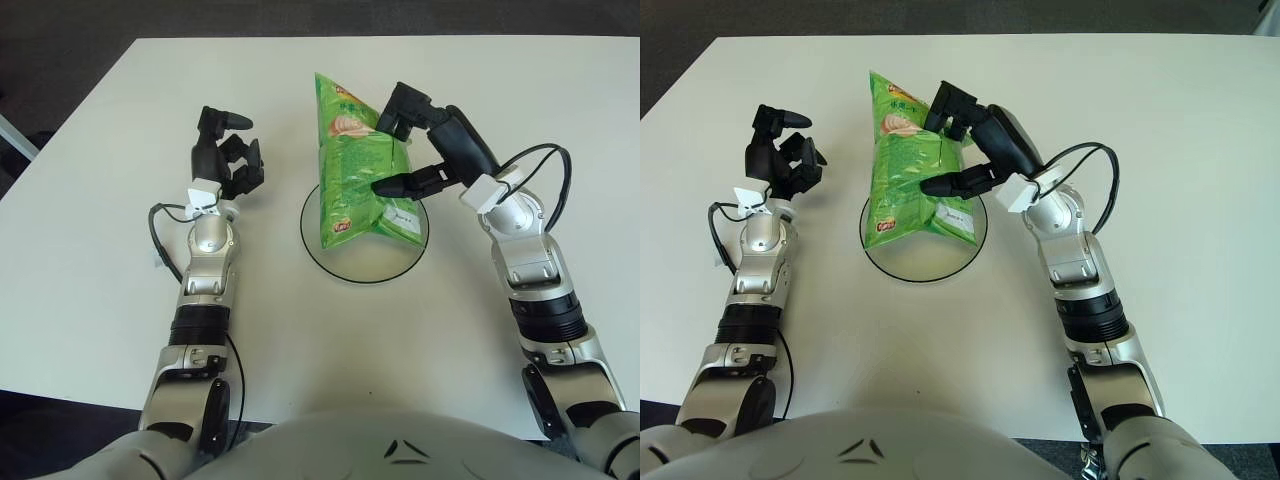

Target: Put the snack into the plate.

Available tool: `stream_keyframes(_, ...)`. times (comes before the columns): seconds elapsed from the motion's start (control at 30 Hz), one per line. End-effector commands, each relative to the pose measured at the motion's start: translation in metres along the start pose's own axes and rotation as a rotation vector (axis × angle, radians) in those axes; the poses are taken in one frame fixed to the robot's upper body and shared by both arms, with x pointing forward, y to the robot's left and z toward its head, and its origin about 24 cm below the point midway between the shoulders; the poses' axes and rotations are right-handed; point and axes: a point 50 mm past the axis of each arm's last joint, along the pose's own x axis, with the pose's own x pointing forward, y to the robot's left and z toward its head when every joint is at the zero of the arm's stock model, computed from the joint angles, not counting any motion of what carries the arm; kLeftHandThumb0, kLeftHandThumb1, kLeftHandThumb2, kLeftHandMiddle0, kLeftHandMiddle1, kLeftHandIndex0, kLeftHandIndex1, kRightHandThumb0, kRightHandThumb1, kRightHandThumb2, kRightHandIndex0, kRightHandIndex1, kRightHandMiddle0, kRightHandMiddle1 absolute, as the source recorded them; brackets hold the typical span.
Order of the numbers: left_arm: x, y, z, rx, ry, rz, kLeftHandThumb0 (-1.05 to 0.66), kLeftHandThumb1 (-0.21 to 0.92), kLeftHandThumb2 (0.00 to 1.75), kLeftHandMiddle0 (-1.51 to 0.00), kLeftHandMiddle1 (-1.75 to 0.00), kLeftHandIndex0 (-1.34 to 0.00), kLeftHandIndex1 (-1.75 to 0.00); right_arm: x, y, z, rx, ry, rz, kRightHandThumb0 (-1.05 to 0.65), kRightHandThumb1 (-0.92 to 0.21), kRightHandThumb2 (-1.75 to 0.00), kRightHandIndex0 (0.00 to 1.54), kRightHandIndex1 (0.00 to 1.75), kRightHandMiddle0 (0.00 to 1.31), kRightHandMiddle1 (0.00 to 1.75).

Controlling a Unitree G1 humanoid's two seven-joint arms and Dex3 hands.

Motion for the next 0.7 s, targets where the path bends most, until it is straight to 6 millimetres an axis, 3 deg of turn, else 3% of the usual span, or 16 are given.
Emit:
stream_keyframes(0.0, -0.045, 0.005, -0.044, 0.018, 0.229, 0.036, -0.38, 0.71, 0.80, -0.83, -1.75, -0.33, -1.75, -0.006, 0.000, 0.003, 0.028, -0.009, 0.035, 0.05, -0.62, -0.63, 0.89, 1.75, 0.63, 1.75)
stream_keyframes(0.13, -0.045, 0.005, -0.044, 0.018, 0.229, 0.037, -0.38, 0.71, 0.80, -0.83, -1.75, -0.33, -1.75, -0.009, 0.001, 0.002, 0.026, 0.002, 0.071, 0.04, -0.63, -0.63, 0.85, 1.75, 0.61, 1.75)
stream_keyframes(0.3, -0.044, 0.005, -0.044, 0.020, 0.229, 0.038, -0.38, 0.71, 0.80, -0.84, -1.75, -0.33, -1.75, -0.012, -0.001, 0.002, 0.058, 0.040, 0.174, -0.03, -0.72, -0.48, 0.65, 1.75, 0.53, 1.75)
stream_keyframes(0.37, -0.044, 0.006, -0.044, 0.021, 0.230, 0.038, -0.38, 0.71, 0.80, -0.84, -1.75, -0.33, -1.75, -0.013, -0.003, 0.003, 0.080, 0.057, 0.213, -0.02, -0.59, -0.79, 0.56, 1.75, 0.47, 1.69)
stream_keyframes(0.43, -0.044, 0.006, -0.044, 0.022, 0.230, 0.039, -0.38, 0.71, 0.80, -0.84, -1.75, -0.33, -1.75, -0.014, -0.006, 0.005, 0.105, 0.080, 0.254, -0.01, -0.57, -0.87, 0.50, 1.75, 0.45, 1.58)
stream_keyframes(0.5, -0.044, 0.006, -0.044, 0.023, 0.230, 0.039, -0.38, 0.71, 0.80, -0.84, -1.75, -0.33, -1.75, -0.015, -0.008, 0.007, 0.122, 0.099, 0.283, -0.01, -0.69, -0.66, 0.48, 1.65, 0.45, 1.41)
stream_keyframes(0.57, -0.044, 0.007, -0.044, 0.024, 0.230, 0.039, -0.38, 0.71, 0.80, -0.84, -1.75, -0.33, -1.75, -0.015, -0.011, 0.009, 0.130, 0.111, 0.306, -0.01, -0.80, -0.47, 0.49, 1.56, 0.41, 1.37)
stream_keyframes(0.63, -0.043, 0.007, -0.044, 0.025, 0.230, 0.039, -0.38, 0.71, 0.80, -0.84, -1.75, -0.33, -1.75, -0.015, -0.013, 0.011, 0.131, 0.121, 0.327, -0.01, -0.86, -0.39, 0.47, 1.50, 0.37, 1.40)
stream_keyframes(0.67, -0.043, 0.007, -0.044, 0.026, 0.230, 0.039, -0.38, 0.71, 0.80, -0.84, -1.75, -0.33, -1.75, -0.015, -0.014, 0.012, 0.131, 0.126, 0.336, -0.17, -0.86, -0.29, 0.42, 1.27, 0.34, 1.21)
